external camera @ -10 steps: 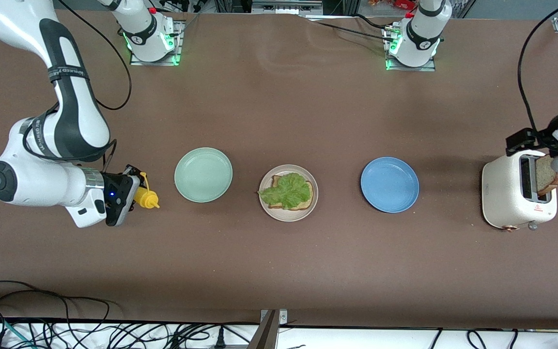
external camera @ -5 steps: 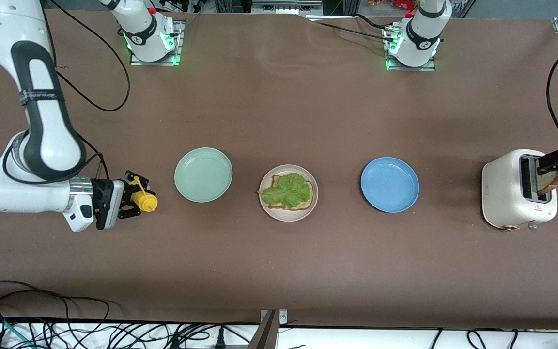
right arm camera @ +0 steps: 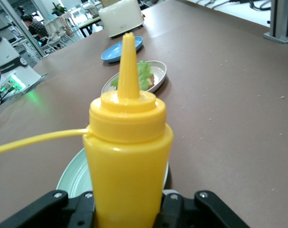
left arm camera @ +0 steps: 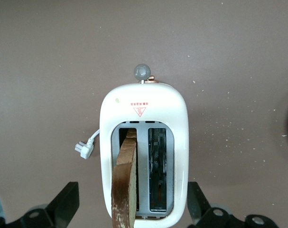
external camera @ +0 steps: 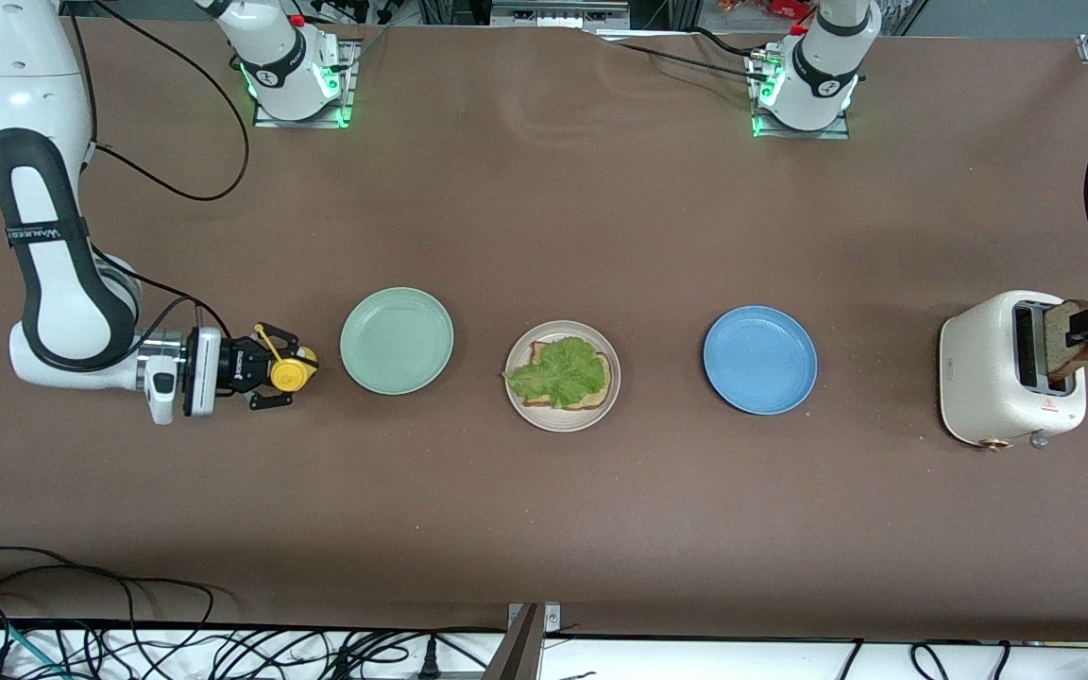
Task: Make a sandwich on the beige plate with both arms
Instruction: 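Set down the mustard while the left gripper lifts the toaster bread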
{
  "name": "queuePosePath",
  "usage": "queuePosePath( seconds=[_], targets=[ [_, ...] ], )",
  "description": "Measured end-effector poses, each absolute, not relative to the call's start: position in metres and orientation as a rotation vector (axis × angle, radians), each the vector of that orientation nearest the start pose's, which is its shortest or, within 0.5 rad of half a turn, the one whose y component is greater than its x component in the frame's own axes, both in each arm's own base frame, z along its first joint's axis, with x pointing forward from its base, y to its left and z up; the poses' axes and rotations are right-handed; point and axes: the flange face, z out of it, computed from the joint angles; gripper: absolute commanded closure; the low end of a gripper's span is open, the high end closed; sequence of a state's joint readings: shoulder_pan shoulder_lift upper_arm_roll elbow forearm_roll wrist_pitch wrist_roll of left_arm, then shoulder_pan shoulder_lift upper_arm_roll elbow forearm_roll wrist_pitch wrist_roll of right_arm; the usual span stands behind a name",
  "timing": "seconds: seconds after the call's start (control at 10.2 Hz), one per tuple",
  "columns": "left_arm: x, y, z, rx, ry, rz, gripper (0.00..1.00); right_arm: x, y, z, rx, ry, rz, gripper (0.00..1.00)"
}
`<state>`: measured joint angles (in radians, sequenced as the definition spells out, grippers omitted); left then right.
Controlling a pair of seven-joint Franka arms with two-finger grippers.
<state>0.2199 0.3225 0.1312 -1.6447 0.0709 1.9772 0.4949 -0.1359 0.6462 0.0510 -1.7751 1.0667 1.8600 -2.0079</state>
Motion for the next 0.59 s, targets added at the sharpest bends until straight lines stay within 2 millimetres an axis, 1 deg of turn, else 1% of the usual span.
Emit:
queuePosePath(
  seconds=[0.1, 0.39, 0.49, 0.59],
  targets=[
    [0.612, 0.226, 0.421, -3.023, 0.276, 0.036, 0.0, 0.612, 0.006, 0.181, -1.696, -1.318, -0.695, 1.0],
    [0.602, 0.238, 0.391, -3.018, 0.281, 0.008, 0.01, 0.587, -0.011, 0.159, -1.587, -1.395, -0.849, 1.0],
    [0.6, 0.238, 0.386, -3.019, 0.282, 0.009, 0.12, 0.577, -0.016, 0.151, -1.555, -1.403, -0.897, 1.0],
    [0.599, 0.239, 0.383, -3.021, 0.281, 0.011, 0.38, 0.57, -0.019, 0.145, -1.532, -1.407, -0.923, 1.0]
  ],
)
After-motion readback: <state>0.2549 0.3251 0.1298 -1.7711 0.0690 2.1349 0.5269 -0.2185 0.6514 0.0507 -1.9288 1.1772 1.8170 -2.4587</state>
